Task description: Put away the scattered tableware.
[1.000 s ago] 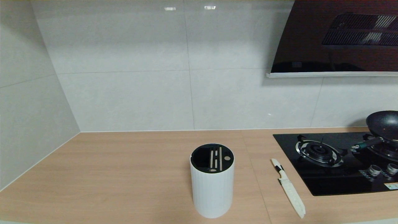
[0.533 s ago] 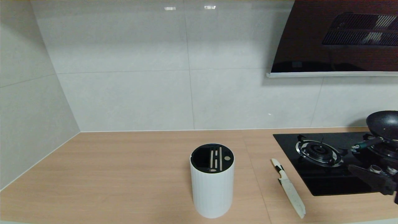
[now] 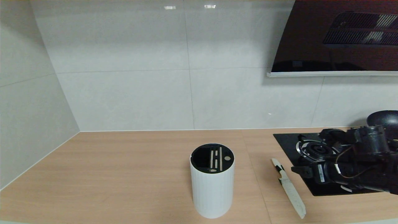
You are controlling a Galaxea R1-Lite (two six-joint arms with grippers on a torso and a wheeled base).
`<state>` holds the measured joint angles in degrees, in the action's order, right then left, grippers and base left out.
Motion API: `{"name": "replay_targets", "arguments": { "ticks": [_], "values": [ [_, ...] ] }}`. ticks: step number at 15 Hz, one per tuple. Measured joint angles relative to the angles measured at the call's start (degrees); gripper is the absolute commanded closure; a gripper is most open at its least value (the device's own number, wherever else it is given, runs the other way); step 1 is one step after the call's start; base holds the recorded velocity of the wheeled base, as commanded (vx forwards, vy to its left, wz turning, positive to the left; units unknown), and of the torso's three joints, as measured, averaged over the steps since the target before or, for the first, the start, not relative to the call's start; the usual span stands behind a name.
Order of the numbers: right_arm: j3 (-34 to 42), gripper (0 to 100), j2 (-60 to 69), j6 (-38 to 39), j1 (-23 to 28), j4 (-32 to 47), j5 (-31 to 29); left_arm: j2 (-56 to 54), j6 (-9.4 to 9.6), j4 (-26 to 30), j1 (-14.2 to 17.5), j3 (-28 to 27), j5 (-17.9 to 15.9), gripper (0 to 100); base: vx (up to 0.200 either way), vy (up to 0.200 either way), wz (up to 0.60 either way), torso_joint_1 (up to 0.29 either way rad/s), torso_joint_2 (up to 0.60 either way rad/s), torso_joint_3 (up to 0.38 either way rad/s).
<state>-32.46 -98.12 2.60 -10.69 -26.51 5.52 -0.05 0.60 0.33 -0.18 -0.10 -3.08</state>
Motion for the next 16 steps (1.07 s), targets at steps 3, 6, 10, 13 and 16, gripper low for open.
{"name": "replay_targets", "arguments": {
  "ticks": [3,6,10,13,16],
  "values": [
    [-2.4,0,-11.2,0.3,-0.2,-6.7,-2.0,0.0,0.0,0.0,0.0,0.0,0.0,0,0.0,0.0,0.0,0.0,0.0,0.0],
    [-3.1,0,-22.8,1.0,-0.3,-19.7,-5.9,0.0,0.02,0.0,0.0,0.0,0.0,0,0.0,0.0,0.0,0.0,0.0,0.0],
    [-3.7,0,-33.3,1.0,-0.8,-27.6,-8.2,0.0,0.02,0.0,0.0,0.0,0.0,0,0.0,0.0,0.0,0.0,0.0,0.0],
    [-5.1,0,-37.0,1.0,-1.1,-27.6,-8.3,0.0,0.02,0.0,0.0,0.0,0.0,0,0.0,0.0,0.0,0.0,0.0,0.0],
    [-6.1,0,-38.5,1.1,-1.1,-27.5,-8.3,0.0,0.02,0.0,0.0,0.0,0.0,0,0.0,0.0,0.0,0.0,0.0,0.0]
  ]
}}
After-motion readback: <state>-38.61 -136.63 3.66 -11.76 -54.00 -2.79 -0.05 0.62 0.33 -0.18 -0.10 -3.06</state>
